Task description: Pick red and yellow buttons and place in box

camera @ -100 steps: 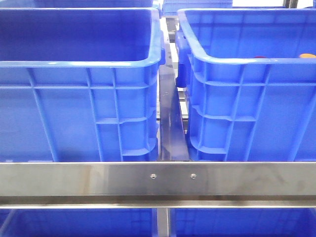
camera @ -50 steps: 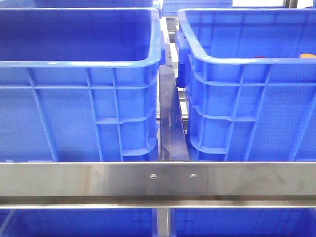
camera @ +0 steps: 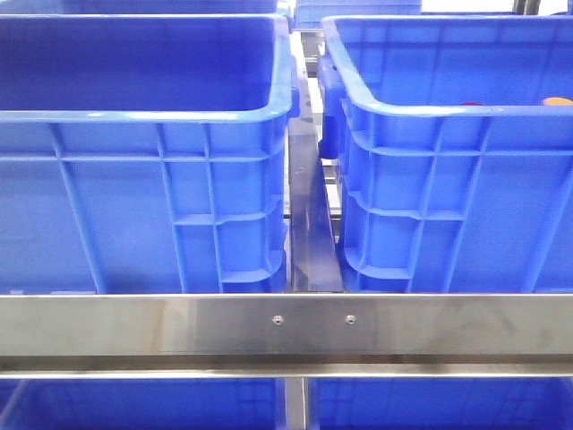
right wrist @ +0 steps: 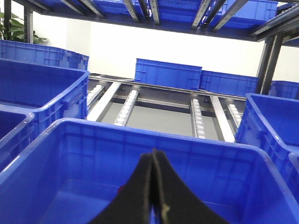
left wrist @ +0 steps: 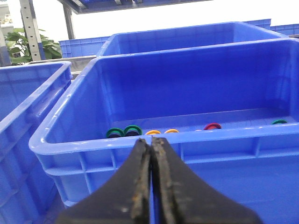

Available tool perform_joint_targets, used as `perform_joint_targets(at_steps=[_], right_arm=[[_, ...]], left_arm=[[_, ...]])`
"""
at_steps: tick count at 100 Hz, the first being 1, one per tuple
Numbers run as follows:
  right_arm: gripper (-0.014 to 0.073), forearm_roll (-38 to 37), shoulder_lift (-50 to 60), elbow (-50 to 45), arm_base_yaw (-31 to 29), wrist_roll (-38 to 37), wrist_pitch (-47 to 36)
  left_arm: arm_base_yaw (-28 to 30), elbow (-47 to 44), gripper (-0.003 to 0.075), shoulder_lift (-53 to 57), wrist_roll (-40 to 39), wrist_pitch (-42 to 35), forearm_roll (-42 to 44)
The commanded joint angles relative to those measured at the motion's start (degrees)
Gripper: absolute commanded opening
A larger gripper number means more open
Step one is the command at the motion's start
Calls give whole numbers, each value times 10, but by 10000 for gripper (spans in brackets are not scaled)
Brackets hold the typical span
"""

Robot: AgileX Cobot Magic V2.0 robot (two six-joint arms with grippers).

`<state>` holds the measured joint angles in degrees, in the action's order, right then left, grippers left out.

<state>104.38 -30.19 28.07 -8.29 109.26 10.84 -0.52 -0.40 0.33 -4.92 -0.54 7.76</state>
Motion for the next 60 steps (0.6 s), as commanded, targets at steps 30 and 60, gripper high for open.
perform_joint_targets(at_steps=[30,60], right_arm=[[-115,-243,-1,28,-2,-264,57],[-115,-601,0,30,0,-642,-6]], left_arm=[[-1,-21,-19,19,-5,-47,-1],[-1,-21,-19,19,-5,-47,-1]])
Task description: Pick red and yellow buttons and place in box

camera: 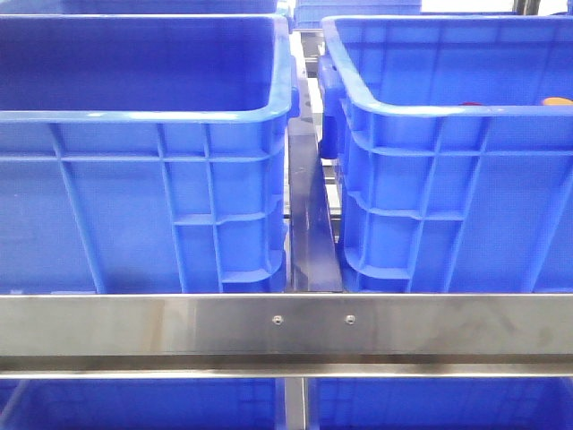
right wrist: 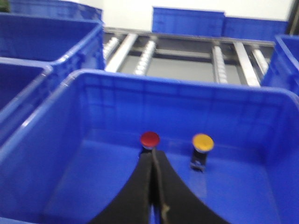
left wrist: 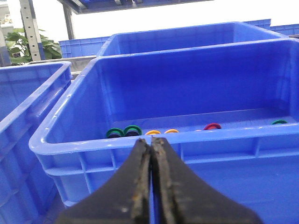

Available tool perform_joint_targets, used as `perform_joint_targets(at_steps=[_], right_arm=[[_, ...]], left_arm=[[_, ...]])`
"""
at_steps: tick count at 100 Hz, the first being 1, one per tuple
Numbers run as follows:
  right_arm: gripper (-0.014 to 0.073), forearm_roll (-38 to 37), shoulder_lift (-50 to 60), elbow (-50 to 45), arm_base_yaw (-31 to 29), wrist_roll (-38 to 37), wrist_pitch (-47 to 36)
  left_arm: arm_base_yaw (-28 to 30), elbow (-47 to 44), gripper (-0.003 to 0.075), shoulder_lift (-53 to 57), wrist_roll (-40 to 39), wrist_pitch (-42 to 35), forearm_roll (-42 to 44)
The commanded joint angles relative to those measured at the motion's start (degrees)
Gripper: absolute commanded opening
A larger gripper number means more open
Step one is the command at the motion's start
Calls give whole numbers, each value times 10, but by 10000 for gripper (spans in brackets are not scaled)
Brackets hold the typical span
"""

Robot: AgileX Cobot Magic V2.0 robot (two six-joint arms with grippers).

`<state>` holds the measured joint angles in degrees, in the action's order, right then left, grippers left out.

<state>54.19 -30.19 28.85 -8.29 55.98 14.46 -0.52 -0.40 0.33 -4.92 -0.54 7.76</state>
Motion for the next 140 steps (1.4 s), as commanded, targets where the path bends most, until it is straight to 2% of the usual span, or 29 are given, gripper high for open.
perform_joint_targets(at_steps=[1,13,22,29,37,51,108,140], right_arm=[[-115,-109,0,22,0,-129,-44],[-115,-285,0,22,0,-308,-67],[-115,-387,8,20,0,-433,-80],[-115,-455,20,9,5,-508,-102],[-115,-519,41,-15,22,-560,-138],[-115,-542,82,-68,53,-574,-188],[-115,-531,319,-238,59,-575,-188],[-115,-531,322,-293,60,-577,-233]], left_arm=[[-1,-21,-19,19,-5,-47,-1],[-1,-21,-19,19,-5,-47,-1],[-1,-21,-19,19,-5,-47,-1],[-1,-21,-19,19,-5,-47,-1],[-1,-21,-19,19,-5,-47,-1],[-1,-21,-19,19,-5,-47,-1],[-1,-21,-19,19,-5,-47,-1],[-1,-21,-19,19,-5,-47,-1]])
